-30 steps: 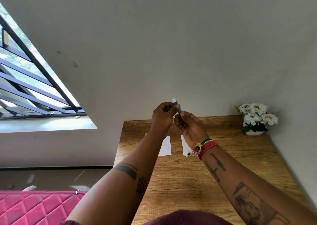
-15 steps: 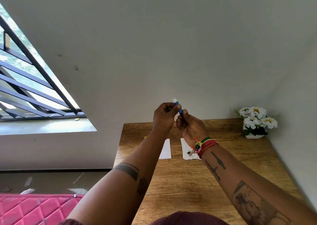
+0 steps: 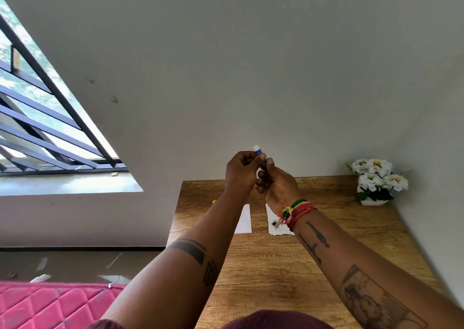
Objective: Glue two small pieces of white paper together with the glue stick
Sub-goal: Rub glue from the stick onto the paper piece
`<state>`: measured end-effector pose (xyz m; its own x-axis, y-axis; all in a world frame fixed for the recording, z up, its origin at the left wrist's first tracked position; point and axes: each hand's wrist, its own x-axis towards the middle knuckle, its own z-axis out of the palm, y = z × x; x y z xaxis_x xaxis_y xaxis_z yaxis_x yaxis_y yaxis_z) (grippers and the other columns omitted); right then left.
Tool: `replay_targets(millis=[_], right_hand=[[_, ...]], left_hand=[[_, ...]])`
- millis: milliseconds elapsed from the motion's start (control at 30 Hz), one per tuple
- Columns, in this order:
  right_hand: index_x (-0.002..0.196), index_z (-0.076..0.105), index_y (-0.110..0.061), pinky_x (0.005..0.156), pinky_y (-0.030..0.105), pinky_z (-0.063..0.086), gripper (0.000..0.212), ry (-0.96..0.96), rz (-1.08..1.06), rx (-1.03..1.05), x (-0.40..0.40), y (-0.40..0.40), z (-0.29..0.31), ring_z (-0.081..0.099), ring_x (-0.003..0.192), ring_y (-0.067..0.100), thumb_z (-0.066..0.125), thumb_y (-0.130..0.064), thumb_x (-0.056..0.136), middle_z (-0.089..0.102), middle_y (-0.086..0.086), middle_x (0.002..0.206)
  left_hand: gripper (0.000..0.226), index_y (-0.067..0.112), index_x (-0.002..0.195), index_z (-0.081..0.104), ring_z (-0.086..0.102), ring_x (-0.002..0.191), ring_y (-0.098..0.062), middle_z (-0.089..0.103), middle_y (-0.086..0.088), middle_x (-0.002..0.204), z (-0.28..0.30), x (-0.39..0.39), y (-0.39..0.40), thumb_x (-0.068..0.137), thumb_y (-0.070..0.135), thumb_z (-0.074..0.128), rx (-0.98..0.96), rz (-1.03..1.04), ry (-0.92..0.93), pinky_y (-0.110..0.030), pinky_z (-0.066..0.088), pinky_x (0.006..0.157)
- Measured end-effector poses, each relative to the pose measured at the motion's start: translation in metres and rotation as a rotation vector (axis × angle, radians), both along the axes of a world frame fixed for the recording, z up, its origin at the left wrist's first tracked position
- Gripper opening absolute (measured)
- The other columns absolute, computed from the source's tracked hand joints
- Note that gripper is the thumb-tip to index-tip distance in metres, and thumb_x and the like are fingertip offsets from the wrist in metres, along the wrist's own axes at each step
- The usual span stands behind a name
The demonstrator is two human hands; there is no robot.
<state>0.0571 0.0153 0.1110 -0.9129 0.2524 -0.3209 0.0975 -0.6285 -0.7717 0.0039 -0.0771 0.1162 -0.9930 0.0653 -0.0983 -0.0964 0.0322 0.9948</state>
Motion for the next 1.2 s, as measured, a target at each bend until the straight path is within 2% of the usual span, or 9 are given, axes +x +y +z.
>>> replay_targets(millis=[200,367,533,733,867,967,1033,1133,1200], right_hand=[[0.085,0.063,-0.01,0.046,0.025,0.041,0.06,-0.128,0.022,-0.016,-0.0027,0.0024,0.0018,0.051,0.05,0.016,0.038,-0.062,0.101,0.055,0.004,0.062],[0.124,0.064,-0.002,0.057,0.03,0.053,0.049,-0.052,-0.001,-0.061,-0.0006,0.0036,-0.0001,0.065,0.066,0.022,0.056,-0.044,0.1,0.068,0.016,0.09],[0.117,0.07,-0.003,0.056,0.03,0.047,0.044,-0.051,-0.073,0.015,0.0034,0.0062,-0.0047,0.06,0.062,0.018,0.067,-0.041,0.094,0.065,0.006,0.08],[0.089,0.065,-0.01,0.051,0.029,0.038,0.053,-0.138,-0.01,-0.019,0.002,0.0053,-0.0042,0.05,0.053,0.016,0.044,-0.056,0.102,0.054,0.003,0.065],[0.117,0.068,-0.008,0.057,0.03,0.045,0.045,-0.103,-0.043,-0.004,0.0043,0.0019,-0.0041,0.059,0.062,0.018,0.056,-0.048,0.1,0.066,0.007,0.079],[0.121,0.067,-0.006,0.059,0.03,0.047,0.04,-0.073,-0.063,0.049,0.0069,0.0013,-0.0038,0.06,0.068,0.019,0.064,-0.039,0.097,0.065,0.007,0.084],[0.114,0.068,-0.007,0.056,0.03,0.045,0.039,-0.095,-0.074,0.108,0.0052,0.0007,-0.0023,0.058,0.064,0.017,0.058,-0.042,0.1,0.061,0.005,0.078],[0.09,0.065,-0.01,0.052,0.03,0.038,0.048,-0.166,-0.064,0.091,0.001,0.0001,0.0004,0.051,0.053,0.017,0.045,-0.051,0.103,0.054,0.003,0.065],[0.082,0.062,-0.012,0.052,0.029,0.038,0.054,-0.193,-0.041,0.049,0.0003,0.001,-0.0002,0.049,0.05,0.018,0.042,-0.058,0.102,0.053,0.002,0.061]], left_hand=[[0.011,0.027,0.096,0.071,0.069,0.066,0.004,0.075,0.019,0.081,0.0039,0.0032,0.0053,0.089,0.033,0.077,-0.028,-0.052,0.022,-0.01,0.049,0.051],[0.015,0.025,0.098,0.073,0.071,0.073,-0.001,0.076,0.01,0.085,0.0013,0.0022,0.005,0.087,0.033,0.079,-0.002,-0.007,0.001,-0.02,0.053,0.061],[0.013,0.024,0.097,0.074,0.067,0.075,0.002,0.075,0.009,0.089,-0.0009,0.003,0.0069,0.088,0.03,0.079,0.015,-0.005,0.016,-0.023,0.05,0.069],[0.012,0.025,0.099,0.073,0.068,0.072,0.005,0.075,0.01,0.091,-0.0014,0.0056,0.0088,0.09,0.032,0.077,-0.03,-0.042,0.025,-0.015,0.049,0.058],[0.014,0.021,0.099,0.074,0.07,0.081,-0.003,0.077,0.006,0.092,-0.003,0.0035,0.0067,0.088,0.029,0.078,0.012,-0.016,0.005,-0.024,0.053,0.071],[0.013,0.022,0.099,0.075,0.07,0.084,-0.003,0.076,0.008,0.092,-0.0044,0.0011,0.0053,0.088,0.029,0.079,0.016,0.001,0.005,-0.024,0.053,0.074],[0.013,0.023,0.098,0.074,0.07,0.084,-0.003,0.076,0.008,0.092,-0.0046,0.0016,0.0068,0.088,0.03,0.078,0.007,-0.008,0.007,-0.027,0.056,0.074],[0.011,0.024,0.097,0.072,0.065,0.058,0.002,0.075,0.012,0.086,-0.0034,0.0038,0.0091,0.089,0.031,0.078,0.017,-0.029,-0.018,-0.021,0.053,0.053],[0.011,0.026,0.097,0.072,0.065,0.057,0.004,0.075,0.014,0.084,-0.0026,0.0042,0.0096,0.089,0.032,0.077,0.0,-0.03,-0.013,-0.018,0.051,0.051]])
